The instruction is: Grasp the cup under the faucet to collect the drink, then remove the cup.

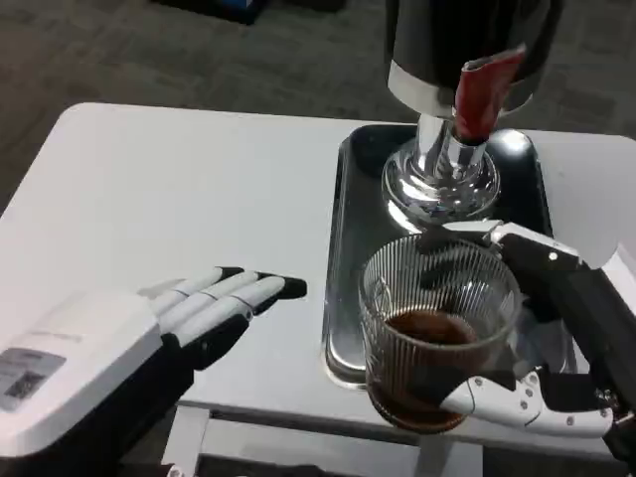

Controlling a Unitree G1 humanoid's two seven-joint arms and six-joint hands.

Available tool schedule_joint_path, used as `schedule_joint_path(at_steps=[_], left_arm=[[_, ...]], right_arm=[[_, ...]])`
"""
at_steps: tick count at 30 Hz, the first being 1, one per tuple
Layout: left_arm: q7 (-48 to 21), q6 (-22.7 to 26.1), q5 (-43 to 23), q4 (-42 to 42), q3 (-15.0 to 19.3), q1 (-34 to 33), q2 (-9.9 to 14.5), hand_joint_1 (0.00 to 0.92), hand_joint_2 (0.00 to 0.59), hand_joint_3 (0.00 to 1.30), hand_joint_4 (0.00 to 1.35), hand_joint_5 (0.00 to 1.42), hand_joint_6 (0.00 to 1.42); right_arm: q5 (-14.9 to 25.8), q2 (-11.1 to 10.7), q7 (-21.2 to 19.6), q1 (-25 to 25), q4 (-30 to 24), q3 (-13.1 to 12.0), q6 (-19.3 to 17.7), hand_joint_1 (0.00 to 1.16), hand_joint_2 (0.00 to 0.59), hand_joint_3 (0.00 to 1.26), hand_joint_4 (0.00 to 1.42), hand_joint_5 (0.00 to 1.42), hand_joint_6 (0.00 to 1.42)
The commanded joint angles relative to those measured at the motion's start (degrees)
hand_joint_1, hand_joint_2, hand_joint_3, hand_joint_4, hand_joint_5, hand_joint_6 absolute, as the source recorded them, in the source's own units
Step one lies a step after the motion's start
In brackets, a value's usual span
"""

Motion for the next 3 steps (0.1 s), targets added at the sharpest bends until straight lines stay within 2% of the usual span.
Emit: schedule_joint_path(at_steps=[1,3], left_arm=[[-0.86,-0.79,0.15,-1.21,0.93,0.62,0.07,0.0,0.118,0.11,0.0,0.04,0.09],[-0.88,-0.82,0.16,-1.14,0.8,0.5,0.09,0.0,0.118,0.11,0.0,0.04,0.09]], right_arm=[[0.93,0.09,-0.13,-0.65,-1.56,-0.12,-1.94,0.8,0.249,1.13,1.27,1.42,1.42],[0.9,0.11,-0.12,-0.89,-1.55,-0.08,-1.81,0.8,0.249,1.13,1.27,1.42,1.42]])
